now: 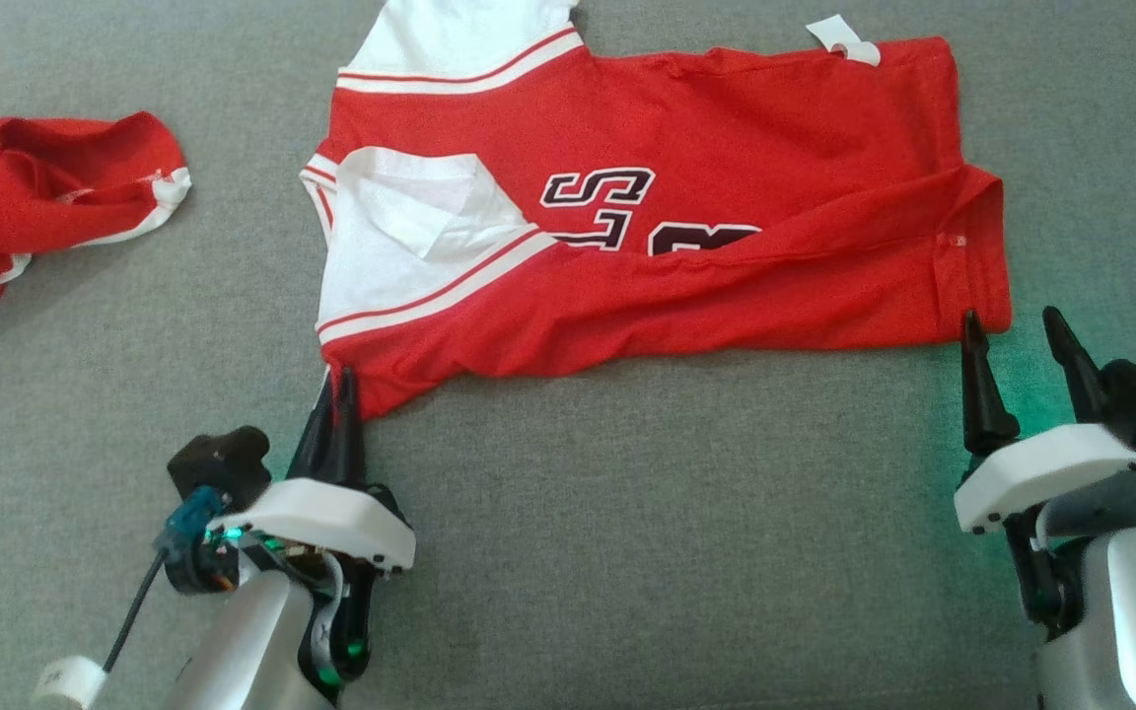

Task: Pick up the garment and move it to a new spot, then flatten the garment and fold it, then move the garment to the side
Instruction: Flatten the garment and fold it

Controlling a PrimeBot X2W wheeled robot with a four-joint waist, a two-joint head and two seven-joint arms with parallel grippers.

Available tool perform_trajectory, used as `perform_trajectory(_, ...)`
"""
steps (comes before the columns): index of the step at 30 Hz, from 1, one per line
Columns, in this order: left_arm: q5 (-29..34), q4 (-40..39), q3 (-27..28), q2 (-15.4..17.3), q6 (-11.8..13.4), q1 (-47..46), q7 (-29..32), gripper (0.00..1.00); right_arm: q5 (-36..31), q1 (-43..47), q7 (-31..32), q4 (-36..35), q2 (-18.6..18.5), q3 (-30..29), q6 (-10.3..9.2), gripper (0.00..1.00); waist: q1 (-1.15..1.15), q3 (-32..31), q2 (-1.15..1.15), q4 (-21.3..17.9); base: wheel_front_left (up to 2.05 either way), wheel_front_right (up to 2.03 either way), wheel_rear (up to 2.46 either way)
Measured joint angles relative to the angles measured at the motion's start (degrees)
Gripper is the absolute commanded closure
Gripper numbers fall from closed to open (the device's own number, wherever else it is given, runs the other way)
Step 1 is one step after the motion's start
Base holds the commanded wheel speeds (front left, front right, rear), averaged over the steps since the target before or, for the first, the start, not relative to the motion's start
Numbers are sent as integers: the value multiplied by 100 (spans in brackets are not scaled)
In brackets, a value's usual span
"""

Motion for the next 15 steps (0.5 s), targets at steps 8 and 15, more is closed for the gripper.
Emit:
perform_trajectory(8, 12, -3, -15, -60, -2, -55, -316, 100, -285, -322, -7, 687, 0, -98, 0, 0, 0, 92, 0, 95, 0, 0, 0)
perform_trajectory(15, 37, -164, -55, -64, 7, -53, -410, 100, -615, -652, -59, 1340, -1, -412, 0, 0, 0, 103, 0, 241, 0, 0, 0)
